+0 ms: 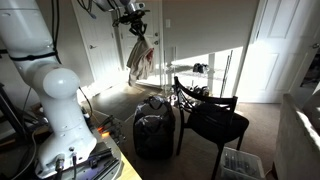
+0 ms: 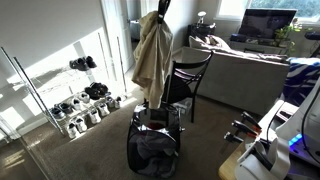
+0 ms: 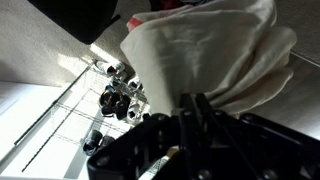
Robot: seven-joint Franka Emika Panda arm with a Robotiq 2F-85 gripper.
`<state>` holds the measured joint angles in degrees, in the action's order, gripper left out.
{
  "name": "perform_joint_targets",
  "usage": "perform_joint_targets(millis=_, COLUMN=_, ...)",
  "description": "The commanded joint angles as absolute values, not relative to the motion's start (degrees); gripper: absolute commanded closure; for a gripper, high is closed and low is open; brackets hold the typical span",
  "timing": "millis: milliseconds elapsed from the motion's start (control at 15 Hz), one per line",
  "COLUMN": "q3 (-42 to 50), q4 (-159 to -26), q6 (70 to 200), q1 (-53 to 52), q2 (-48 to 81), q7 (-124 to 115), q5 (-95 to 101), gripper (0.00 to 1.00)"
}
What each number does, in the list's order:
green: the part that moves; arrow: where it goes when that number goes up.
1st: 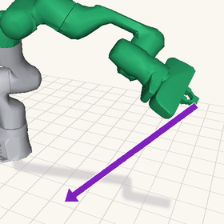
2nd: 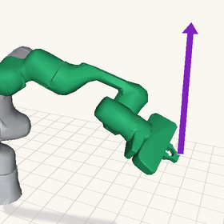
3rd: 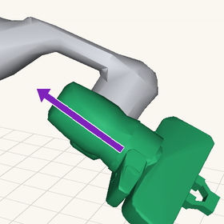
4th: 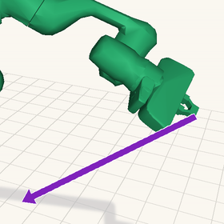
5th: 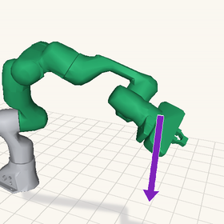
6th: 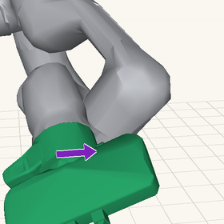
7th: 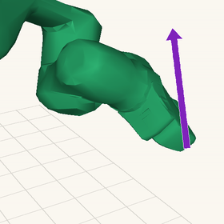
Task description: Put the peach t-shirt in the black laundry bag.
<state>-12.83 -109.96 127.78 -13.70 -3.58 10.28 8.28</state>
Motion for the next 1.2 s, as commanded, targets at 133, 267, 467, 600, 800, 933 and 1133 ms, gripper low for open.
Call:
perform_joint_targets(millis=133, q3=-12.5, q4=-111.9, q6=131.1, q1=-13.0, q2=-4.9, q7=9.5, q5=9.5, gripper=0.98)
perform_joint_targets(millis=267, q3=-12.4, q4=-111.3, q6=130.3, q1=-13.0, q2=-4.3, q7=9.6, q5=9.2, gripper=0.66)
perform_joint_targets(millis=467, q3=-12.3, q4=-111.2, q6=130.3, q1=-13.0, q2=-4.0, q7=9.5, q5=9.0, gripper=0.54)
perform_joint_targets(millis=600, q3=-12.2, q4=-111.2, q6=130.3, q1=-12.9, q2=-4.0, q7=9.7, q5=9.1, gripper=0.41)
perform_joint_targets(millis=800, q3=-12.2, q4=-110.8, q6=129.8, q1=-13.0, q2=-3.5, q7=10.3, q5=9.2, gripper=0.22)
perform_joint_targets(millis=933, q3=-12.2, q4=-110.2, q6=129.2, q1=-13.1, q2=-2.8, q7=10.9, q5=9.0, gripper=0.09)
perform_joint_targets(millis=1133, q3=-12.2, q4=-109.6, q6=127.7, q1=-13.2, q2=-1.9, q7=11.8, q5=8.0, gripper=0.0)
